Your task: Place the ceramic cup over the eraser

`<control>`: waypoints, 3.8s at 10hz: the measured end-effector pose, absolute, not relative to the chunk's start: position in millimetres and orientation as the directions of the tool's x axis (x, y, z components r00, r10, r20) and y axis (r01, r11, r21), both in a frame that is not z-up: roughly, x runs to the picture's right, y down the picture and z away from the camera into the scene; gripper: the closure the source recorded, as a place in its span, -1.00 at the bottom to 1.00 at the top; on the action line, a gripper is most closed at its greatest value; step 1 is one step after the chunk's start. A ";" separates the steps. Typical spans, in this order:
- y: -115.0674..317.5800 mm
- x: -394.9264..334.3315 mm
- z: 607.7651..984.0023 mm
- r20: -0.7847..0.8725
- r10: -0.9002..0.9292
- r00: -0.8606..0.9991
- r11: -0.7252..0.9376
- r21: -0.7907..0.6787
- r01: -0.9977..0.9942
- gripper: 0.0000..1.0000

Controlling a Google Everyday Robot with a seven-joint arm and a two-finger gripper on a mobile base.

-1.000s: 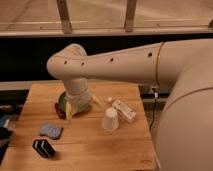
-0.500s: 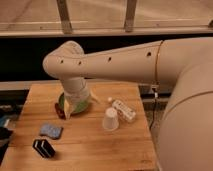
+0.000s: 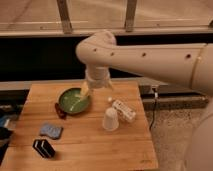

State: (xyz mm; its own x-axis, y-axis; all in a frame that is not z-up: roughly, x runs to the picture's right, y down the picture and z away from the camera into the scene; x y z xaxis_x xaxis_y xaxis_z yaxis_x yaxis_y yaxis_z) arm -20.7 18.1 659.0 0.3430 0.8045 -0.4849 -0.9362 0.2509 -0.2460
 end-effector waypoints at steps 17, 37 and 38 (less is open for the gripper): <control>116.5 42.8 751.9 -0.720 0.669 0.187 0.095 -0.166 -0.981 -0.60; 173.1 12.7 783.5 -0.734 0.646 0.211 0.046 -0.238 -0.970 0.30; 173.0 11.3 783.8 -0.732 0.647 0.214 0.050 -0.239 -0.970 0.54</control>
State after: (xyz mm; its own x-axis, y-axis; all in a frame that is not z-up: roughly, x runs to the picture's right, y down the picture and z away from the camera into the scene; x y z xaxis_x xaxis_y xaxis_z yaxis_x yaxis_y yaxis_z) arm 11.3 173.0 783.8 0.2139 0.6474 -0.7315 -0.9697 0.0500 -0.2392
